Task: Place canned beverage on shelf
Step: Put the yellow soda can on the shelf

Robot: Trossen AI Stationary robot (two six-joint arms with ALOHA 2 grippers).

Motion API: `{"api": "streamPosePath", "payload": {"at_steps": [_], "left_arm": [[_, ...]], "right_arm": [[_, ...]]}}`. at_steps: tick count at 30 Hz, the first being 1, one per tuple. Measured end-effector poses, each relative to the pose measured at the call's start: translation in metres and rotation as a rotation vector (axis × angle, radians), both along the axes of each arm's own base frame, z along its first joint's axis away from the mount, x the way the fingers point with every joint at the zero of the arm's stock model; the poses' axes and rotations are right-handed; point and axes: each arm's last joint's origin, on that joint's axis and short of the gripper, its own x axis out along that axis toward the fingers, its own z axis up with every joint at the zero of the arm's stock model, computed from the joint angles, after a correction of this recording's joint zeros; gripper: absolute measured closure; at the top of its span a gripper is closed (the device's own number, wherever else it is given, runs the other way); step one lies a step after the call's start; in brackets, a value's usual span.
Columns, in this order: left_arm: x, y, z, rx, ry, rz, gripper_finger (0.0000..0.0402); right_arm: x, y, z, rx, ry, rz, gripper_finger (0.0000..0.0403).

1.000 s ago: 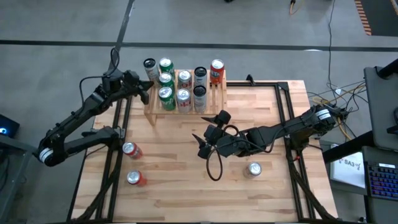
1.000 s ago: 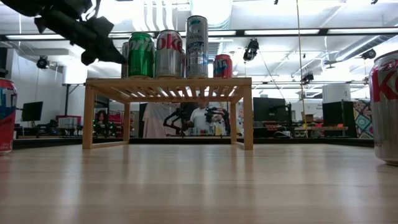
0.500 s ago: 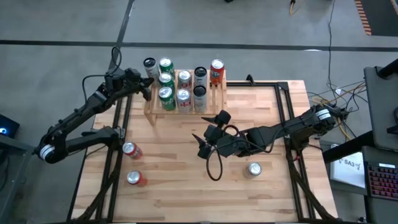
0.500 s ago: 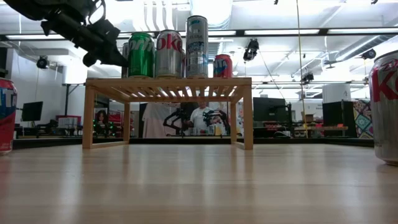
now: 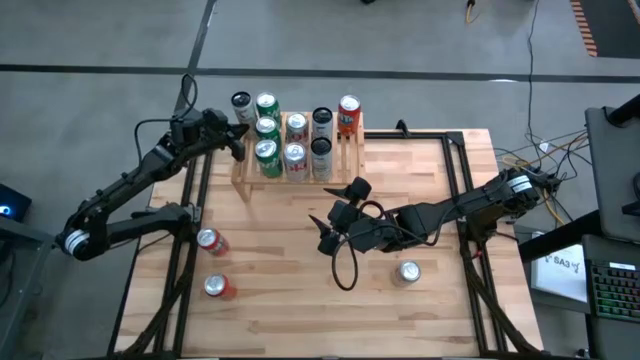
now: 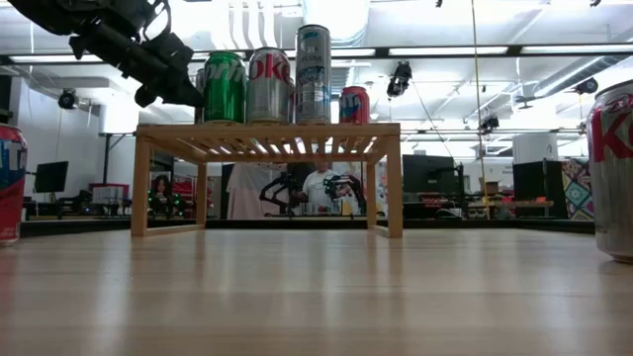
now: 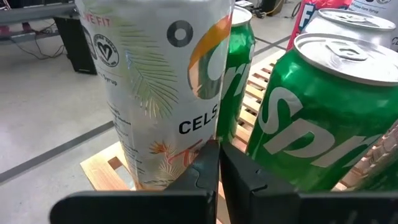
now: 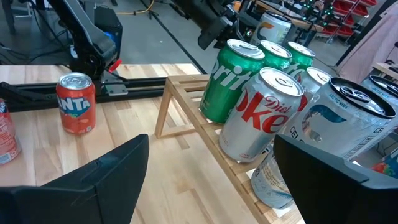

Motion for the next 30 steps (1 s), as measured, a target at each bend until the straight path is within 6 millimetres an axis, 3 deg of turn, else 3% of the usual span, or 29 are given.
{"api": "streamPosePath", "payload": {"at_steps": [15, 22, 30], "left_arm": [[-0.004, -0.002, 0.001, 0.024, 0.031, 0.033, 0.0402], [-0.006, -0.006, -0.008, -0.042, 0.113, 0.032, 0.0401], [-0.009, -0.004, -0.01, -0.03, 0.171, 0.142, 0.0402]], "right_arm": [[0.001, -0.002, 0.0, 0.0, 0.0, -0.007, 0.0071], [0.001, -0.002, 0.0, 0.0, 0.0, -0.007, 0.0071], [0.001, -0.003, 0.0, 0.0, 0.0, -0.009, 0.0071]]}}
